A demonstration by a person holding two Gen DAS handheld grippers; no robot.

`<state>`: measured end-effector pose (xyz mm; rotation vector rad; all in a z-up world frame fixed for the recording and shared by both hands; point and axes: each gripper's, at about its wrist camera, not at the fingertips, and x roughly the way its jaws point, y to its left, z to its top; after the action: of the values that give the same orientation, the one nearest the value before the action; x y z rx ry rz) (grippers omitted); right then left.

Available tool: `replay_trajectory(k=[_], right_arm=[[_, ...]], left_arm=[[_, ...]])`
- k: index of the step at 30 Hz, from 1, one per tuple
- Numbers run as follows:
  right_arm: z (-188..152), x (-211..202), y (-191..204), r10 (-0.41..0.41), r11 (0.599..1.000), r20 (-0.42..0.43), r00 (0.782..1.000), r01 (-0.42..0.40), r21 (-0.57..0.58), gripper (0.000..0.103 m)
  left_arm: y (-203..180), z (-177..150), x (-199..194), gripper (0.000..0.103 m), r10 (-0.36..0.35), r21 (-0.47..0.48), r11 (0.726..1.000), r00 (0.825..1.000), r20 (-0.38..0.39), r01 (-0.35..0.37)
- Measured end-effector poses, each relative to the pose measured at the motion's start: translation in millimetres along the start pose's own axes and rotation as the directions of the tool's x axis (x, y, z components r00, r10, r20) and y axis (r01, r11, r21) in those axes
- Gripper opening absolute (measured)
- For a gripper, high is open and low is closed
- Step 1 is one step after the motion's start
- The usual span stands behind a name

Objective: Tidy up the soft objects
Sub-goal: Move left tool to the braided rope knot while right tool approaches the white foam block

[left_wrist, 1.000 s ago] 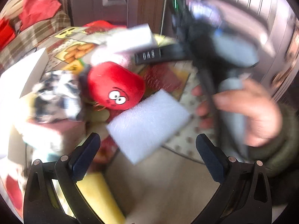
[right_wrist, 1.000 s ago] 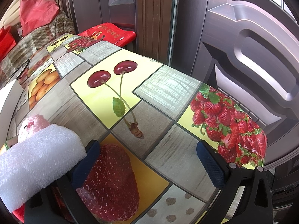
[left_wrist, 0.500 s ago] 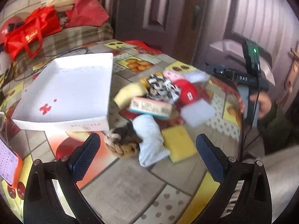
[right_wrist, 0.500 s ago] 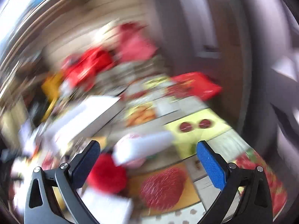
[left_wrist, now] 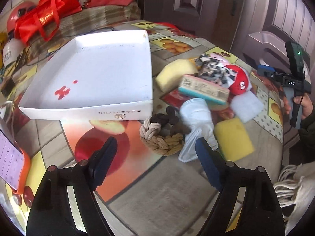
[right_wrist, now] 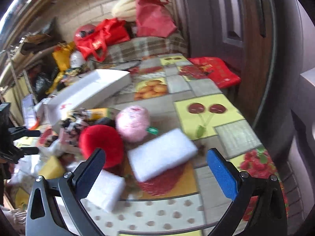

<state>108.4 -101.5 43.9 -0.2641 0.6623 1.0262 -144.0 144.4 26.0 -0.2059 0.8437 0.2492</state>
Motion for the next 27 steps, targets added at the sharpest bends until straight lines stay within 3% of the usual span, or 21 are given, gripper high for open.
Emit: replay_trajectory(k=[4, 7, 8, 11, 13, 16, 19, 23, 25, 26, 27], right_arm=[[6, 16, 8, -0.010, 0.997, -0.052, 0.999, 0.006, -0.074, 0.103], [6, 28, 13, -0.043, 0.992, -0.086, 0.995, 0.033, -0.120, 0.103], [6, 32, 13, -0.047, 0.992, -0.096, 0.994, 0.035, -0.122, 0.103], [4, 38, 8, -0.044, 0.994, -0.116, 0.992, 0.032, -0.105, 0.103], [4, 41, 6, -0.036, 0.996, -0.121, 0.992, 0.027, -0.080, 0.103], [5, 46, 9, -0.011, 0.999, -0.135, 0.991, 0.004, -0.054, 0.103], [6, 48, 15, -0.053, 0.995, -0.145, 0.988, 0.040, -0.092, 0.103], [2, 48, 7, -0.087, 0.992, -0.173, 0.981, 0.070, -0.105, 0.103], [-1, 42, -2, -0.115, 0.990, -0.170, 0.979, 0.100, -0.096, 0.103], [-1, 39, -7, -0.125, 0.990, -0.166, 0.978, 0.112, -0.087, 0.103], [-2, 37, -11, -0.130, 0.990, -0.166, 0.978, 0.119, -0.074, 0.103]], left_arm=[[-6, 6, 2, 0.083, -0.014, 0.043, 0.999, 1.000, -0.013, 0.015], [-5, 7, -21, 0.083, -0.141, 0.069, 0.988, 0.990, 0.028, 0.139], [-1, 6, -32, 0.083, -0.155, 0.071, 0.986, 0.987, 0.053, 0.151], [16, 6, -46, 0.083, -0.076, 0.033, 0.997, 0.994, 0.084, 0.073], [25, 7, -37, 0.083, -0.009, 0.007, 1.000, 0.999, 0.045, 0.009], [18, 7, -17, 0.083, -0.011, 0.034, 0.999, 1.000, -0.009, 0.011], [-6, 8, 9, 0.083, 0.000, 0.121, 0.993, 0.998, -0.060, 0.007], [-18, 11, 30, 0.083, 0.034, 0.170, 0.985, 0.996, -0.081, -0.020], [-19, 10, 34, 0.074, 0.031, 0.182, 0.983, 0.996, -0.089, -0.015], [-19, 10, 36, 0.059, 0.027, 0.184, 0.983, 0.995, -0.096, -0.010], [-19, 10, 36, 0.057, 0.024, 0.181, 0.983, 0.995, -0.095, -0.007]])
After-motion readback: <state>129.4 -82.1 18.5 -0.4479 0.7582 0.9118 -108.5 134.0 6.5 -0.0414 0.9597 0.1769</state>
